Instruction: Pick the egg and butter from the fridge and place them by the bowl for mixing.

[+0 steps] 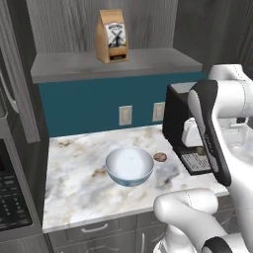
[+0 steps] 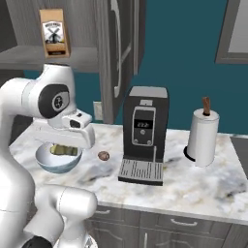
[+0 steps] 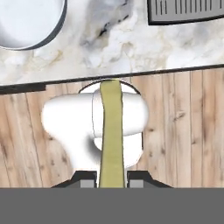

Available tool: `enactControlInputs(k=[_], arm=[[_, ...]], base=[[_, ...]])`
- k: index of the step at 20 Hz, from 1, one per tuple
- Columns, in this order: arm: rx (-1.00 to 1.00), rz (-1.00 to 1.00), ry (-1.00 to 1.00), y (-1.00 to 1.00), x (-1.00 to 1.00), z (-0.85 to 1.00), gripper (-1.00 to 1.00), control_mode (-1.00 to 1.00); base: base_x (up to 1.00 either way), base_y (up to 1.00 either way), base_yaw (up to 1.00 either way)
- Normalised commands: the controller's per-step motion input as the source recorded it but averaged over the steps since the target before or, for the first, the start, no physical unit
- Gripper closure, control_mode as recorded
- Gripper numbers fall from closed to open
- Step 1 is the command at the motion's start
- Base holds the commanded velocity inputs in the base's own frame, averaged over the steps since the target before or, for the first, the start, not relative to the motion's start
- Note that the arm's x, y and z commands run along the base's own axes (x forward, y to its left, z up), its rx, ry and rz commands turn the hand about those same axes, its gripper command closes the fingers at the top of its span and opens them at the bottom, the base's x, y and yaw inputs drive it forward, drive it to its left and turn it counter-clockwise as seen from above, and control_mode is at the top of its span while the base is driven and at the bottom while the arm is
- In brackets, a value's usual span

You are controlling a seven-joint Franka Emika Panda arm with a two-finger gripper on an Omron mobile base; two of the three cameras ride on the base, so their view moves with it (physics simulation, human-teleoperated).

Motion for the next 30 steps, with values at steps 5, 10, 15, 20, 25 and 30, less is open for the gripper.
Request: enactControlInputs(k=[5,10,15,20,25,30], arm=[[0.01,0.05,0.12,-0.27,0.52,-1.00,1.00,-1.00],[0.00,0.01,0.09,0.07,0.54,-0.84,1.00,-1.00],[0.00,0.05,0.02,0.01,0.58,-0.69,1.00,-1.00],[0.00,0.13,0.00,0.00,0.54,-0.61,1.00,-1.00],[0.00,0.11,-0.09,0.00,0.32,-0.41,1.00,-1.00],[0.01,0.04,-0.27,0.00,0.01,-0.29,1.00,-1.00]], base=[[0.00,0.00,0.00],[0.00,0.00,0.00],[0.00,0.00,0.00],[0.00,0.00,0.00],[0.00,0.00,0.00],[0.00,0.00,0.00]])
